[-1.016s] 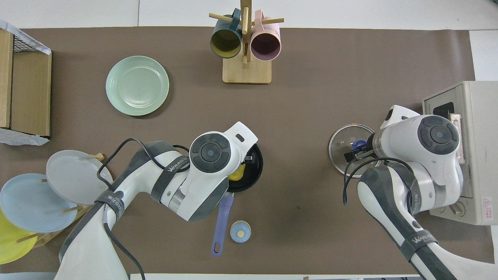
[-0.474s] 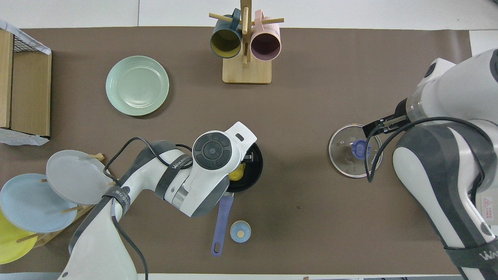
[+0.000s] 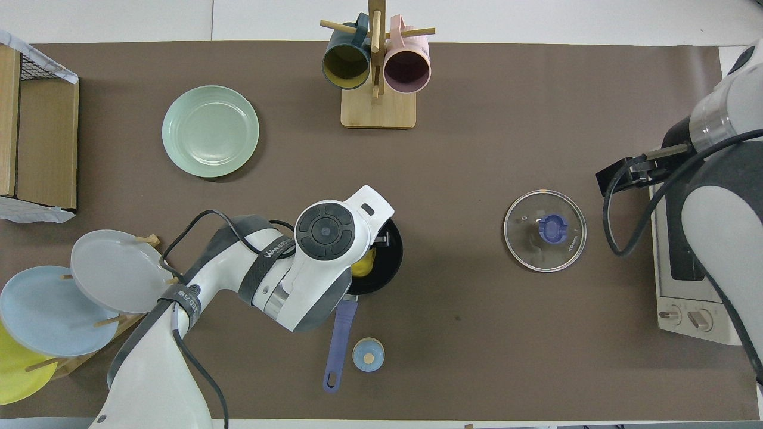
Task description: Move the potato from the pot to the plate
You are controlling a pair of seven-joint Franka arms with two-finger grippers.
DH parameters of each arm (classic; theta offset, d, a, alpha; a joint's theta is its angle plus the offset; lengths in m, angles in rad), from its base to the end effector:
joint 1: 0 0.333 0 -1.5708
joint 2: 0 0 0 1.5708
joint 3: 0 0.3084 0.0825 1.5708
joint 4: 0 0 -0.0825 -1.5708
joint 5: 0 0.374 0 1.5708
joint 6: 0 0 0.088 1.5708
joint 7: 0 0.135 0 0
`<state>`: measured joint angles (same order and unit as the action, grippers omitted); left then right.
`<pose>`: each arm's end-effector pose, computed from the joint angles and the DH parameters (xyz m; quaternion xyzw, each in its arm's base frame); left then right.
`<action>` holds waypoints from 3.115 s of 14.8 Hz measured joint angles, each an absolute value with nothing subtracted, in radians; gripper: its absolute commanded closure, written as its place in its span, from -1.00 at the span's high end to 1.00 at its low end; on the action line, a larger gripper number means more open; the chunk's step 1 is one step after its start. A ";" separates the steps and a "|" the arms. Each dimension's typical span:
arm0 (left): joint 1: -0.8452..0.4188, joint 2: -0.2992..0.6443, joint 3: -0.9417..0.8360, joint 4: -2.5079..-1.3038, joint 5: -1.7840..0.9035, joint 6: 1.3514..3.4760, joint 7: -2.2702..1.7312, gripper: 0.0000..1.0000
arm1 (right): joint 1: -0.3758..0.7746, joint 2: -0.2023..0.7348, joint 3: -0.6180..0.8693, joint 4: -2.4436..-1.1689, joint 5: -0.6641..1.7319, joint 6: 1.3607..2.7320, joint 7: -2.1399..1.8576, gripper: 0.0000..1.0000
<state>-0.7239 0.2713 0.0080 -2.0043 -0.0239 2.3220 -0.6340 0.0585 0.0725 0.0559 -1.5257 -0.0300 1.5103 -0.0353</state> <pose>0.4480 -0.3910 0.2978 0.9991 -0.0332 0.0132 0.0206 0.5535 0.0583 0.5647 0.9962 0.0745 -0.0433 0.0147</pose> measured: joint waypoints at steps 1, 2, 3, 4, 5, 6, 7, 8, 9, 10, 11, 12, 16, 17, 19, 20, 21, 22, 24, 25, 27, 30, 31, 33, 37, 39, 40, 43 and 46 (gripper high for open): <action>-0.724 0.272 0.008 -2.005 -0.024 2.322 -0.634 -0.94 | 0.058 0.080 0.052 -1.522 -0.030 1.507 -0.026 1.00; -0.724 0.273 0.010 -2.005 -0.024 2.322 -0.634 -1.00 | 0.058 0.087 0.049 -1.522 -0.030 1.504 -0.021 1.00; -0.724 0.272 0.012 -2.005 -0.024 2.322 -0.634 -1.00 | 0.058 0.093 0.046 -1.522 -0.030 1.504 -0.020 1.00; -0.724 0.272 0.013 -2.005 -0.024 2.322 -0.634 -1.00 | 0.058 0.096 0.045 -1.522 -0.030 1.504 -0.020 1.00; -0.724 0.272 0.014 -2.005 -0.024 2.322 -0.634 -1.00 | 0.058 0.097 0.044 -1.522 -0.030 1.504 -0.019 1.00; -0.724 0.272 0.015 -2.005 -0.024 2.322 -0.634 -1.00 | 0.058 0.098 0.043 -1.522 -0.030 1.504 -0.019 1.00; -0.724 0.272 0.017 -2.005 -0.024 2.322 -0.634 -1.00 | 0.058 0.098 0.044 -1.521 -0.030 1.504 -0.018 1.00; -0.724 0.272 0.018 -2.004 -0.024 2.322 -0.634 -1.00 | 0.058 0.098 0.044 -1.519 -0.030 1.504 -0.018 1.00; -0.724 0.272 0.019 -2.003 -0.024 2.322 -0.634 -1.00 | 0.058 0.098 0.045 -1.517 -0.030 1.504 -0.018 1.00; -0.724 0.270 0.020 -2.002 -0.024 2.321 -0.634 -1.00 | 0.059 0.097 0.046 -1.516 -0.030 1.504 -0.018 1.00; -0.724 0.263 0.021 -2.000 -0.024 2.318 -0.634 -1.00 | 0.059 0.097 0.047 -1.515 -0.030 1.504 -0.018 1.00; -0.723 0.251 0.023 -1.996 -0.024 2.305 -0.634 -1.00 | 0.059 0.097 0.047 -1.514 -0.030 1.504 -0.018 1.00; -0.688 0.149 0.030 -1.924 -0.024 2.122 -0.634 -1.00 | 0.059 0.097 0.048 -1.511 -0.030 1.504 -0.013 1.00; -0.673 0.127 0.031 -1.893 -0.026 2.068 -0.634 -1.00 | 0.060 0.097 0.049 -1.511 -0.030 1.504 -0.008 1.00; -0.617 0.103 0.031 -1.810 -0.046 1.961 -0.618 -1.00 | 0.061 0.094 0.050 -1.510 -0.030 1.504 -0.003 1.00; -0.578 0.102 0.033 -1.756 -0.072 1.905 -0.583 -1.00 | 0.061 0.092 0.050 -1.510 -0.030 1.504 -0.003 1.00; -0.532 0.104 0.036 -1.700 -0.097 1.847 -0.537 -1.00 | 0.061 0.089 0.050 -1.510 -0.030 1.504 -0.003 1.00; -0.480 0.111 0.037 -1.648 -0.112 1.793 -0.489 -1.00 | 0.061 0.087 0.050 -1.510 -0.030 1.504 -0.003 1.00; -0.371 0.147 0.037 -1.560 -0.122 1.735 -0.383 -1.00 | 0.062 0.084 0.050 -1.511 -0.030 1.502 -0.003 1.00; -0.324 0.173 0.036 -1.527 -0.125 1.729 -0.328 -1.00 | 0.062 0.083 0.050 -1.511 -0.030 1.499 -0.003 1.00; -0.252 0.241 0.035 -1.467 -0.127 1.730 -0.239 -1.00 | 0.062 0.074 0.050 -1.520 -0.030 1.494 -0.002 1.00; -0.175 0.402 0.034 -1.336 -0.129 1.778 -0.147 -1.00 | 0.062 0.045 0.049 -1.553 -0.030 1.490 -0.001 1.00; -0.155 0.454 0.034 -1.307 -0.129 1.826 -0.125 -1.00 | 0.062 0.038 0.046 -1.559 -0.030 1.490 0.000 1.00; -0.125 0.546 0.033 -1.283 -0.129 1.925 -0.096 -1.00 | 0.059 0.034 0.035 -1.562 -0.030 1.493 0.001 1.00; -0.120 0.656 0.028 -1.274 -0.128 2.019 -0.084 -1.00 | 0.058 0.034 0.017 -1.562 -0.030 1.540 0.015 1.00; -0.126 0.665 0.025 -1.276 -0.127 2.036 -0.083 -1.00 | 0.058 0.034 0.016 -1.562 -0.030 1.543 0.018 1.00; -0.130 0.666 0.023 -1.282 -0.127 2.049 -0.083 -1.00 | 0.058 0.034 0.016 -1.562 -0.030 1.546 0.018 1.00; -0.146 0.666 0.022 -1.328 -0.127 2.103 -0.083 -1.00 | 0.058 0.034 0.016 -1.562 -0.030 1.551 0.018 1.00; -0.153 0.665 0.022 -1.355 -0.113 2.126 -0.082 -1.00 | 0.057 0.035 0.014 -1.563 -0.030 1.551 0.018 1.00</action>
